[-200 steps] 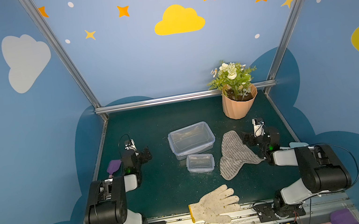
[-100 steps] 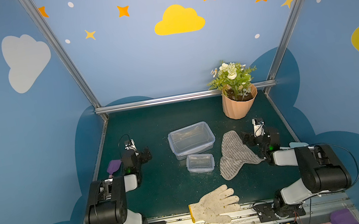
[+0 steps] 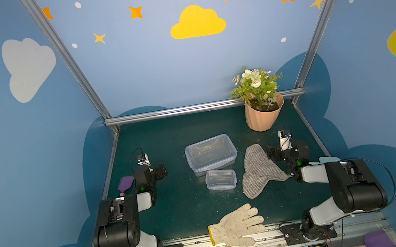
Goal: Wipe the insides of the lunch boxes
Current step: Adjust the lunch box at the center of the board.
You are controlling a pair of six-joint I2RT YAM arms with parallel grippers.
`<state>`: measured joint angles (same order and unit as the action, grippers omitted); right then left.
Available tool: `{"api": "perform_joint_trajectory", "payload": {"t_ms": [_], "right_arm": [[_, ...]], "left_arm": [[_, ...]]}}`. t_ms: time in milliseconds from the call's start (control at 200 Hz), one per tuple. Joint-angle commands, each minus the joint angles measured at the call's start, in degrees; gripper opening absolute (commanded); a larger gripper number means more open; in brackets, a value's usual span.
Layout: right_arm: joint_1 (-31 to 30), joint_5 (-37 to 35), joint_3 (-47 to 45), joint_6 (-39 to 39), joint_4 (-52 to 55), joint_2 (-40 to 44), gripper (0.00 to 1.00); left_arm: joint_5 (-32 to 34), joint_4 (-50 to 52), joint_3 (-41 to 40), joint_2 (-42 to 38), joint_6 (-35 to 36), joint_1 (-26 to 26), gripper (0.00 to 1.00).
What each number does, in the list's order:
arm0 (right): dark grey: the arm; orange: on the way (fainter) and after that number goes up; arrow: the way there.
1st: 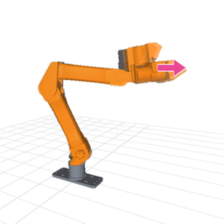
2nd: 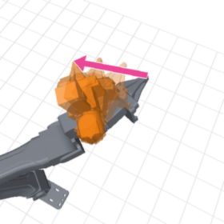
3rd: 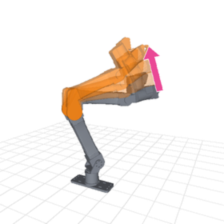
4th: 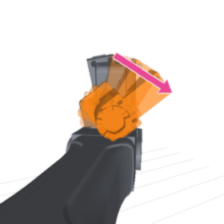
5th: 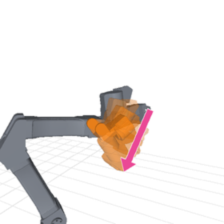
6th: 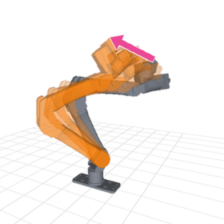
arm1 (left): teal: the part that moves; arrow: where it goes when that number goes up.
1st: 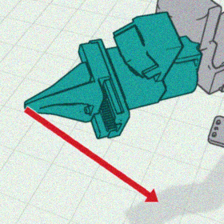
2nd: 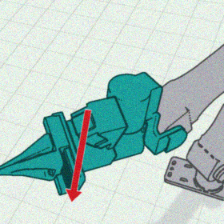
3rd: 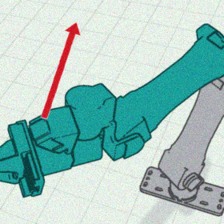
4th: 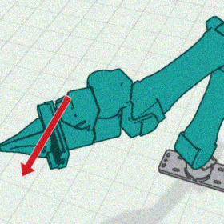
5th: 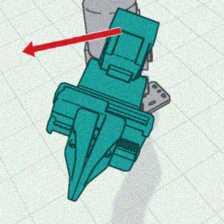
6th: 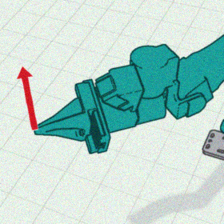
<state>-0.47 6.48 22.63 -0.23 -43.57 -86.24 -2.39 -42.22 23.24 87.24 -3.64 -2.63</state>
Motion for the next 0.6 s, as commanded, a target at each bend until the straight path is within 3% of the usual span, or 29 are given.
{"api": "perform_joint_trajectory", "payload": {"t_ms": [0, 130, 315, 596], "right_arm": [[0.2, -1.1, 3.8, 0.5, 6.6, 2.4, 0.98], [0.1, 1.2, 9.1, 0.3, 19.2, 6.1, 0.98], [-0.1, 5.6, 12.5, 3.8, 30.9, 13.1, 0.98], [-2.2, 23.4, 20.1, 12.0, 50.7, 23.2, 0.98]], "left_arm": [[-1.4, 1.5, 1.7, -1.5, 0.6, -0.4, 1.00], [-1.0, 16.8, 6.6, -8.8, -0.6, -0.4, 1.00], [-5.8, 28.6, 8.3, -21.2, -6.1, 1.2, 1.00], [-17.6, 44.6, 13.7, -34.2, -15.4, 11.6, 1.00]]}}
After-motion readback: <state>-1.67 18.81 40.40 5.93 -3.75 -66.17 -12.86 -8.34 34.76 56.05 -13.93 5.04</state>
